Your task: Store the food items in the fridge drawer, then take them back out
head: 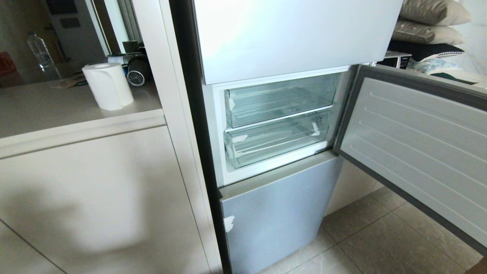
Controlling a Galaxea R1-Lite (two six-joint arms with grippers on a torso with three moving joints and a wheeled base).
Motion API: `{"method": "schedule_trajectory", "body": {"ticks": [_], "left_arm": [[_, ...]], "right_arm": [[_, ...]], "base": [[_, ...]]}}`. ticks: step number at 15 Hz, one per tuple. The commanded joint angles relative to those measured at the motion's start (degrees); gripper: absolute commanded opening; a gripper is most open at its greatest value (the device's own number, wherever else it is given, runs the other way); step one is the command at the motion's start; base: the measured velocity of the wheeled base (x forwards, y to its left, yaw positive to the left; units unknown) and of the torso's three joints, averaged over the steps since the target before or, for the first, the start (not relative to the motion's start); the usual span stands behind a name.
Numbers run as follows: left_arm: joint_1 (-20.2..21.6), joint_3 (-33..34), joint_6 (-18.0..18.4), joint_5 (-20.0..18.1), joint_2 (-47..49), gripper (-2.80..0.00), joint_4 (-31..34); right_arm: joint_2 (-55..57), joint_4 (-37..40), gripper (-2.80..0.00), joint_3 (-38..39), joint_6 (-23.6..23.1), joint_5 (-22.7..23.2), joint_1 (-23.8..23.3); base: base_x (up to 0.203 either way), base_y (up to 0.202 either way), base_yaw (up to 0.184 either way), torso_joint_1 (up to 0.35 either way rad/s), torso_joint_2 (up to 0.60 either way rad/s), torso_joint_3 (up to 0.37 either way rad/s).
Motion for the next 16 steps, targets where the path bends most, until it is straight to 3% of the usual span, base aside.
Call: {"method": "schedule_trajectory", "body": {"ticks": [1, 3, 8, 12, 16], "left_arm": [[0.00, 0.01, 0.00, -0.01, 0.00, -2.80, -0.04], [0.00, 0.01, 0.00, -0.01, 0.00, -2.80, 0.05], [0.00, 0.01, 0.00, 0.01, 0.00, -2.80, 0.05], [0.00, 0.01, 0.00, -0.01, 0.00, -2.80, 0.03], [0.00, 0.01, 0.00, -0.01, 0.00, -2.80, 0.05]], "right_arm": [[0.38, -0.24, -2.80, -0.16, 0.28, 1.92, -6.91], [2.36, -0.36, -2.80, -1.77, 2.72, 5.51, -13.29], [15.79, -0.37, -2.80, -14.94, 16.60, 11.20, -23.91], [25.18, -4.83, -2.80, -16.99, 27.52, 16.53, -33.50], [33.39, -12.96, -2.80, -17.12, 39.03, 21.25, -36.24]], "base": [[0.000, 0.000, 0.000, 0.000, 0.00, 0.000], [0.000, 0.000, 0.000, 0.000, 0.00, 0.000], [0.000, 0.000, 0.000, 0.000, 0.00, 0.000], [0.000, 0.000, 0.000, 0.000, 0.00, 0.000], [0.000, 0.000, 0.000, 0.000, 0.00, 0.000]]}}
